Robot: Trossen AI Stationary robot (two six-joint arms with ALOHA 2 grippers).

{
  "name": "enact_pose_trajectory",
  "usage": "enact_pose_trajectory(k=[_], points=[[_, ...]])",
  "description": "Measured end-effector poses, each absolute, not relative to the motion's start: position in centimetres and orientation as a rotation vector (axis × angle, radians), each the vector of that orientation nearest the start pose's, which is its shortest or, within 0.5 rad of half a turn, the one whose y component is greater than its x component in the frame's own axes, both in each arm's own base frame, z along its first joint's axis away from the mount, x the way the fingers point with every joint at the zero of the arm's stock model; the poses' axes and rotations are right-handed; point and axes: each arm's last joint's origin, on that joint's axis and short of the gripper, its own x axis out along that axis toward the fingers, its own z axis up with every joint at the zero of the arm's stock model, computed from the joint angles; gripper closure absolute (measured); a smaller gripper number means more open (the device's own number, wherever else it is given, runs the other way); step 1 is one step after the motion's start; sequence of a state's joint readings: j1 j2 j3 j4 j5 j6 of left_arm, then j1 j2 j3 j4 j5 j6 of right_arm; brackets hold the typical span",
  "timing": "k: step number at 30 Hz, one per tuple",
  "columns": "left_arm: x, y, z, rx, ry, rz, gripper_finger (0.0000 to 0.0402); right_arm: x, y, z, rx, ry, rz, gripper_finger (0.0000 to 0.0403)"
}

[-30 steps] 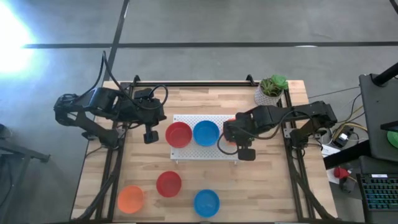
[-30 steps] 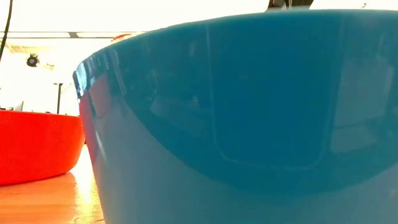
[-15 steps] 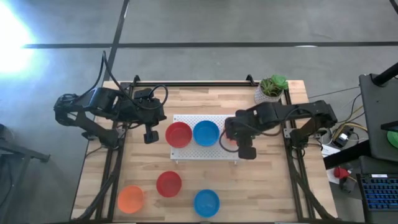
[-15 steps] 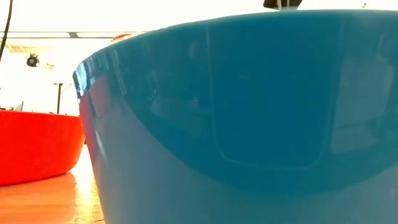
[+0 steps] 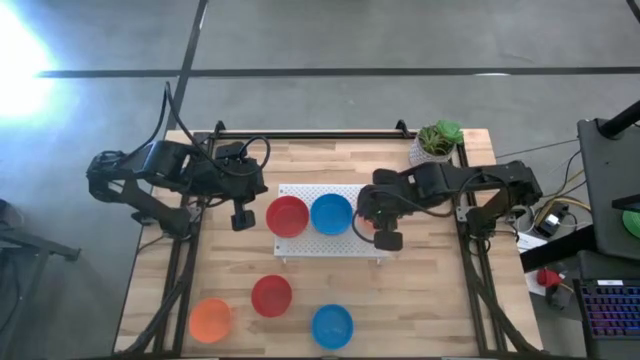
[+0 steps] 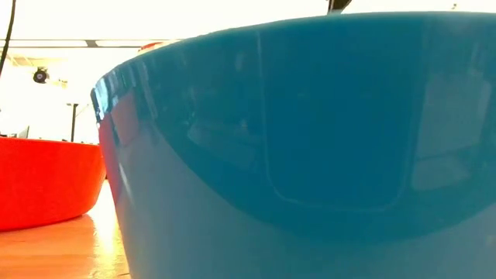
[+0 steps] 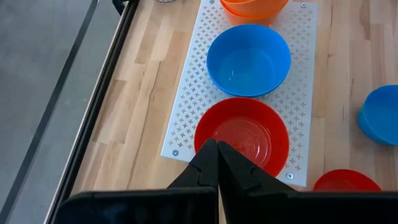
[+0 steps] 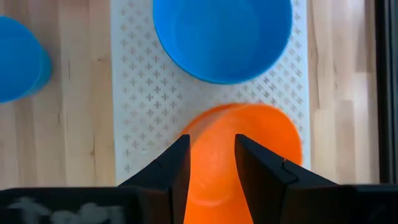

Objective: Pick & Place Mini bowls
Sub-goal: Stack the right orange bowl on the orange bowl on the shelf

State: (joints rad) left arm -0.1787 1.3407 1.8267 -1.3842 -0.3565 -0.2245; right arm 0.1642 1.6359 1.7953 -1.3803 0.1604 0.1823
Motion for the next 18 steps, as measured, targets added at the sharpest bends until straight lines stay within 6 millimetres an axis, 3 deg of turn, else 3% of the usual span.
enact_pose_trajectory(k=[18], points=[[20.6, -2.8, 45.4, 0.011, 0.845, 0.248, 0.0402, 30.6, 4.6, 35.3, -0.042, 1.213, -0.105, 0.0303]])
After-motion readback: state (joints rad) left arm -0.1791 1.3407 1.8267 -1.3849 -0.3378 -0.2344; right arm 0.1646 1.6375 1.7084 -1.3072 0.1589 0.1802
